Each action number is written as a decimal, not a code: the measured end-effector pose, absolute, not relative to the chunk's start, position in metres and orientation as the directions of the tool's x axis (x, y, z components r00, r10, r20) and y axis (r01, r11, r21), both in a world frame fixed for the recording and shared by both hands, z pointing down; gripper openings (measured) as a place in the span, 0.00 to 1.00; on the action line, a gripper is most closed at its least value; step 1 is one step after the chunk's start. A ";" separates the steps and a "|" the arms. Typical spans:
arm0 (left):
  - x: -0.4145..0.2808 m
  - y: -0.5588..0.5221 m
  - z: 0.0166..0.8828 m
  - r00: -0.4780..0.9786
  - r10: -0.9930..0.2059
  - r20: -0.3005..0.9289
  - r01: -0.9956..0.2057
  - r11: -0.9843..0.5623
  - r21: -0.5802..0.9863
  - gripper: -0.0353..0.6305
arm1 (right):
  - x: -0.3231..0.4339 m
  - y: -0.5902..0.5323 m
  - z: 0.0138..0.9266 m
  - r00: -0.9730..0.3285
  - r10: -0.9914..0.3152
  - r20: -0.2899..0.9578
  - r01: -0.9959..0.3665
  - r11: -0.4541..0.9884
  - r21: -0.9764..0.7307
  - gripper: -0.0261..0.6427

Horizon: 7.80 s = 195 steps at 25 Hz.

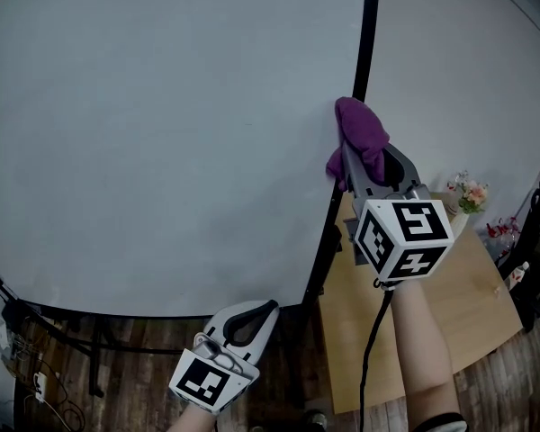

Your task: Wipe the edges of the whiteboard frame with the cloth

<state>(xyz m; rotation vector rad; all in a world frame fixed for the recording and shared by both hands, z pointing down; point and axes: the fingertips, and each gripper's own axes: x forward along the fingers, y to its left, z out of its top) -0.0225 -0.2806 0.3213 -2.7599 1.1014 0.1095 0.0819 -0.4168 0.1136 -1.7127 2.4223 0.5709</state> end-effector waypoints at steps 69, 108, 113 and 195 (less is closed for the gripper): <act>-0.041 -0.256 0.376 0.774 -0.630 -0.061 -0.633 -0.773 -0.039 0.08 | 0.082 -0.415 0.302 -0.206 -0.974 -0.094 -0.968 0.189 0.167 0.19; -0.061 -0.259 0.421 0.756 -0.654 0.015 -0.654 -0.756 0.010 0.08 | 0.073 -0.422 0.460 -0.208 -0.968 0.138 -0.976 0.215 0.036 0.19; -0.066 -0.262 0.431 0.753 -0.658 0.023 -0.658 -0.752 0.017 0.08 | 0.073 -0.423 0.480 -0.200 -0.965 0.172 -0.978 0.208 0.032 0.19; -0.091 -0.250 0.449 0.662 -0.747 0.053 -0.749 -0.662 0.021 0.08 | 0.053 -0.344 0.539 -0.346 -0.897 0.275 -0.938 0.343 -0.059 0.19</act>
